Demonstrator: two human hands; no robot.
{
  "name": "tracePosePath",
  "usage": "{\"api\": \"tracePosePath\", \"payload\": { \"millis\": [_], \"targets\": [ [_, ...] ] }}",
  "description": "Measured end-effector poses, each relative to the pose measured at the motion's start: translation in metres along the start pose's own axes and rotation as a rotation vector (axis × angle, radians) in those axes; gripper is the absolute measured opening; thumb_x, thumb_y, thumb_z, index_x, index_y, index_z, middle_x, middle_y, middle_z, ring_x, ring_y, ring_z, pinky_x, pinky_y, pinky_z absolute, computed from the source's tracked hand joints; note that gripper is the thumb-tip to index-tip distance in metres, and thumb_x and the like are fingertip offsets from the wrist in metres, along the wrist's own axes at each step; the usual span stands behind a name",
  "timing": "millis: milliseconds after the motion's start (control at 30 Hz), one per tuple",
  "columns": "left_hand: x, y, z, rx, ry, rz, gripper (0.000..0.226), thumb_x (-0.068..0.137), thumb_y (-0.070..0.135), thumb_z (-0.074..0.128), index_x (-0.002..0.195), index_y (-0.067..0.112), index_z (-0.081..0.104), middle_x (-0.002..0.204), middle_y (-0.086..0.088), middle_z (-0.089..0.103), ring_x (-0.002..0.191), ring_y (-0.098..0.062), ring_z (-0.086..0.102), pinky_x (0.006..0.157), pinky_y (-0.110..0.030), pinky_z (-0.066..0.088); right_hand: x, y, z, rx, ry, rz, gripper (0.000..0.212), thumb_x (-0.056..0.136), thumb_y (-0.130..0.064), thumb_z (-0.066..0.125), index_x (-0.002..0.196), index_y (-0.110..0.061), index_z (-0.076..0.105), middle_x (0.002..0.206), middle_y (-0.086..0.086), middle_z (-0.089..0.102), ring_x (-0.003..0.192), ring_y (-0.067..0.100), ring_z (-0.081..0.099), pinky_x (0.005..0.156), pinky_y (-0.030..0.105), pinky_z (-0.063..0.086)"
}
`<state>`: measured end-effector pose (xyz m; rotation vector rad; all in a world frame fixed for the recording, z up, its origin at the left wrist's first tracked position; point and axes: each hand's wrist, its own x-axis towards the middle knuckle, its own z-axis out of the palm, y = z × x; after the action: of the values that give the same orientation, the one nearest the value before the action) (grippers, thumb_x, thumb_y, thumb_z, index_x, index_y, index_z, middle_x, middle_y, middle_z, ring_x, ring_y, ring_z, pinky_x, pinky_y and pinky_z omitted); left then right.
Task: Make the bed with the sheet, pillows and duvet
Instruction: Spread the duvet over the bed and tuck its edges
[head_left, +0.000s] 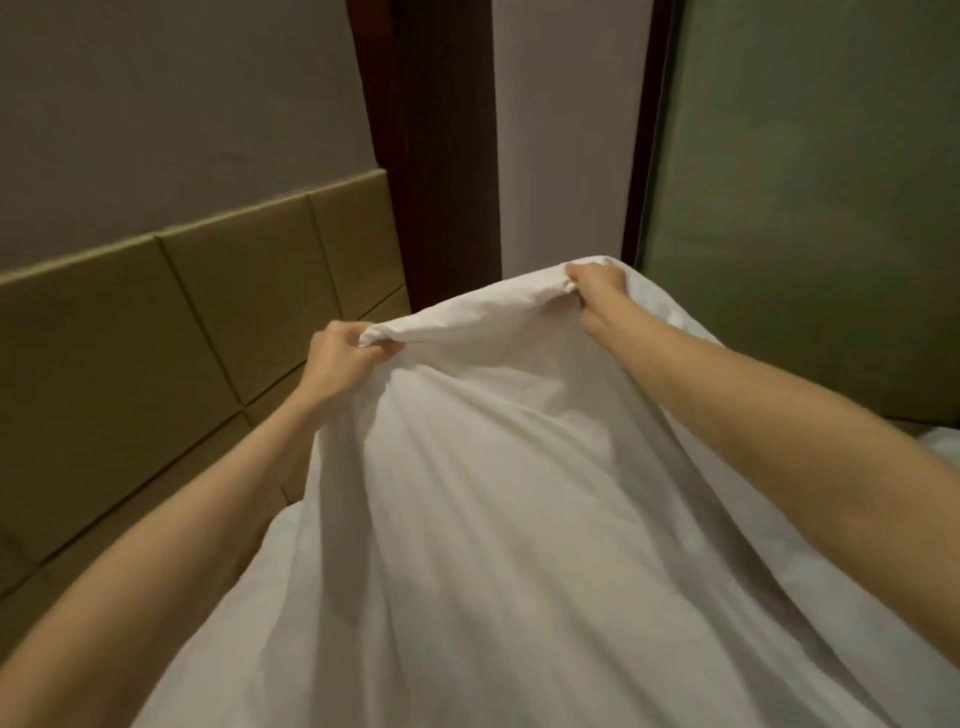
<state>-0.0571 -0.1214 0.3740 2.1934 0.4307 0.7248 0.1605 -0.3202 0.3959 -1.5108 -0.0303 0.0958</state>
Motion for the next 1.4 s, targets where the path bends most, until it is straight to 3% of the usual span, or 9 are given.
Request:
{"api": "tracePosePath", "payload": {
  "millis": [67, 200, 367, 500, 667, 767, 1167, 1300, 1400],
  "targets": [
    [0.023, -0.011, -0.009, 0.006, 0.045, -0.026, 0.008, 0.082, 0.026, 0.069, 0.075, 0.024, 0.073, 0.065, -0.002, 0.067, 0.055, -0.011, 0.059, 0.052, -0.025, 0.045, 0.015, -0.005, 0.02, -0.011, -0.076, 0.02, 0.007, 0.088, -0.006, 0.053, 0.093, -0.007, 0.059, 0.082, 0.003, 0.055, 0.076, 0.018, 0.056, 0.065, 0.024, 0.046],
    [0.062, -0.035, -0.009, 0.019, 0.116, -0.022, 0.014, 0.081, 0.031, 0.071, 0.079, 0.017, 0.074, 0.064, -0.005, 0.067, 0.054, -0.015, 0.059, 0.047, -0.024, 0.043, 0.04, -0.006, 0.053, -0.021, -0.064, -0.026, 0.047, 0.085, -0.009, 0.053, 0.132, -0.003, 0.048, 0.112, 0.01, 0.059, 0.108, 0.028, 0.058, 0.096, 0.037, 0.047],
    [0.095, -0.075, 0.015, 0.115, 0.123, -0.058, 0.024, 0.084, 0.042, 0.062, 0.078, 0.019, 0.07, 0.07, -0.005, 0.067, 0.067, -0.024, 0.064, 0.06, -0.038, 0.052, 0.068, 0.014, 0.069, -0.151, -0.054, -0.01, 0.048, 0.084, -0.02, 0.051, 0.13, -0.009, 0.053, 0.114, 0.009, 0.061, 0.109, 0.031, 0.058, 0.09, 0.038, 0.05],
    [0.098, -0.108, 0.045, 0.25, -0.032, -0.098, 0.016, 0.089, 0.024, 0.057, 0.092, 0.012, 0.068, 0.094, -0.01, 0.068, 0.091, -0.029, 0.062, 0.07, -0.032, 0.043, 0.068, 0.063, 0.07, -0.265, -0.126, 0.104, 0.047, 0.086, -0.035, 0.056, 0.127, -0.013, 0.057, 0.12, 0.008, 0.061, 0.11, 0.029, 0.058, 0.1, 0.042, 0.046],
    [0.075, -0.14, 0.054, 0.299, -0.209, -0.216, 0.031, 0.091, 0.007, 0.048, 0.118, 0.004, 0.063, 0.124, -0.013, 0.062, 0.115, -0.029, 0.055, 0.09, -0.03, 0.041, 0.03, 0.108, 0.08, -0.269, -0.211, 0.153, 0.041, 0.089, -0.011, 0.057, 0.129, -0.006, 0.054, 0.129, 0.012, 0.057, 0.118, 0.029, 0.054, 0.095, 0.036, 0.043],
    [0.059, -0.15, 0.047, 0.289, -0.239, -0.234, 0.031, 0.091, 0.009, 0.05, 0.119, 0.007, 0.064, 0.124, -0.011, 0.063, 0.116, -0.026, 0.056, 0.092, -0.027, 0.04, 0.019, 0.123, 0.086, -0.324, -0.257, 0.238, 0.027, 0.089, -0.011, 0.055, 0.115, -0.004, 0.061, 0.12, 0.011, 0.063, 0.106, 0.024, 0.058, 0.089, 0.033, 0.043],
    [-0.024, -0.129, 0.026, 0.167, -0.203, -0.174, 0.028, 0.091, 0.01, 0.047, 0.111, 0.01, 0.067, 0.112, -0.007, 0.068, 0.107, -0.022, 0.059, 0.091, -0.03, 0.045, -0.081, 0.114, 0.044, -0.416, -0.332, 0.241, 0.022, 0.092, -0.012, 0.056, 0.108, 0.001, 0.064, 0.095, 0.012, 0.07, 0.086, 0.021, 0.066, 0.084, 0.032, 0.05],
    [-0.073, -0.129, 0.018, 0.105, -0.207, -0.224, 0.027, 0.091, 0.01, 0.047, 0.111, 0.01, 0.066, 0.108, -0.006, 0.069, 0.105, -0.021, 0.061, 0.088, -0.028, 0.045, -0.131, 0.12, 0.016, -0.394, -0.347, 0.261, 0.019, 0.092, -0.01, 0.055, 0.106, 0.001, 0.062, 0.091, 0.012, 0.069, 0.081, 0.021, 0.065, 0.076, 0.029, 0.051],
    [-0.119, -0.142, 0.012, 0.117, -0.248, -0.282, 0.028, 0.093, 0.012, 0.047, 0.115, 0.009, 0.064, 0.113, -0.006, 0.067, 0.108, -0.022, 0.06, 0.088, -0.027, 0.043, -0.163, 0.136, -0.001, -0.408, -0.346, 0.298, 0.018, 0.092, -0.009, 0.055, 0.105, 0.0, 0.062, 0.09, 0.013, 0.07, 0.079, 0.022, 0.066, 0.082, 0.033, 0.053]
  ]
}}
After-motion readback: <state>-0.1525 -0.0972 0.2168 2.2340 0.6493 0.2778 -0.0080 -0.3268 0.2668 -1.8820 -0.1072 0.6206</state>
